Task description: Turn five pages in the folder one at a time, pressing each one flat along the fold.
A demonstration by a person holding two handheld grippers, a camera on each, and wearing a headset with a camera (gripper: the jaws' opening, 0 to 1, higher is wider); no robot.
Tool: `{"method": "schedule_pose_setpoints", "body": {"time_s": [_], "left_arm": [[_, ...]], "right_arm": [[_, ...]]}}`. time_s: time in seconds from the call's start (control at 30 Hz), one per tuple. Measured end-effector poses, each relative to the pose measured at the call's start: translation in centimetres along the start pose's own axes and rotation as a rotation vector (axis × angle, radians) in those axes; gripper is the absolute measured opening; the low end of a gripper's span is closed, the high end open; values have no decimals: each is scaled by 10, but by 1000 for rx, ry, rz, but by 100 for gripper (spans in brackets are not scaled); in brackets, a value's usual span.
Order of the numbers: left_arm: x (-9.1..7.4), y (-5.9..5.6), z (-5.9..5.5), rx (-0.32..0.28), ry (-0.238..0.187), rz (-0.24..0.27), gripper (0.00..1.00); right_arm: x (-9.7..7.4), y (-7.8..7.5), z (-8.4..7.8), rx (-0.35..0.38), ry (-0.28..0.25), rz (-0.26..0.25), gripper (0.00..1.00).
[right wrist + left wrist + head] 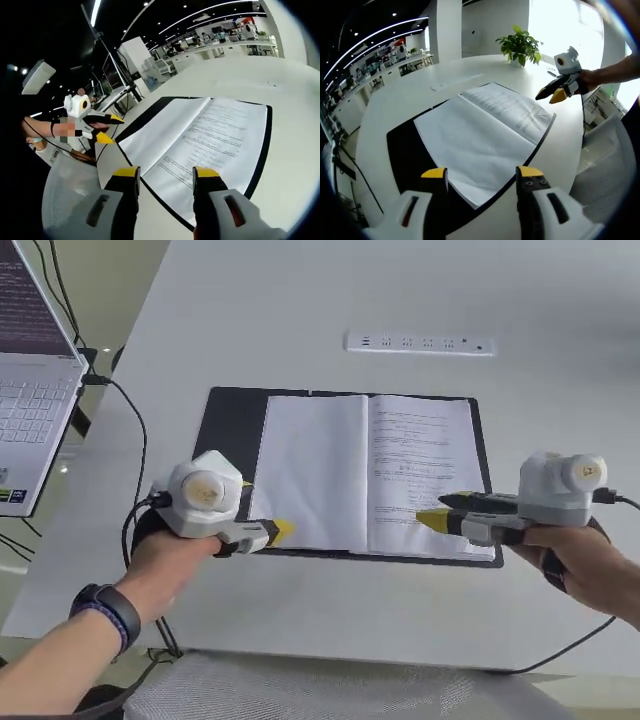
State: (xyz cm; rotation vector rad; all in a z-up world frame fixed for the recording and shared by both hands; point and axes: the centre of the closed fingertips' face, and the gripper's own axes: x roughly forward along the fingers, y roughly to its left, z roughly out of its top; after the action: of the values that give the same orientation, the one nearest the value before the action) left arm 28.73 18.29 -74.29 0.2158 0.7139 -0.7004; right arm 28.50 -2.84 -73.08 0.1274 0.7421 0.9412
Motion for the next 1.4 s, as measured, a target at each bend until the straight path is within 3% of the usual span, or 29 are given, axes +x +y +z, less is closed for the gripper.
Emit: {"method": "schedule_pose_setpoints", "body": {"time_s": [0.17,0.5,0.73,1.13,1.4], "left_arm": [[-7,0,4,6,-10,2,57],[-26,-2,9,4,-39,12,63],[-38,-4,7,-15,-55,20,67],[-48,-8,5,-53,-79,34,71],[-55,-7,11,-73,-114,38,73]], "right_arm": [[-17,-4,-1,-74,17,-36,44],[-40,-8,-1,-122,3,-85,50],[-52,-5,-14,-155,30,-109,53],[-63,0,-22,-137,19,-125,58],[-71,3,-20,-129,1,-140,61]]}}
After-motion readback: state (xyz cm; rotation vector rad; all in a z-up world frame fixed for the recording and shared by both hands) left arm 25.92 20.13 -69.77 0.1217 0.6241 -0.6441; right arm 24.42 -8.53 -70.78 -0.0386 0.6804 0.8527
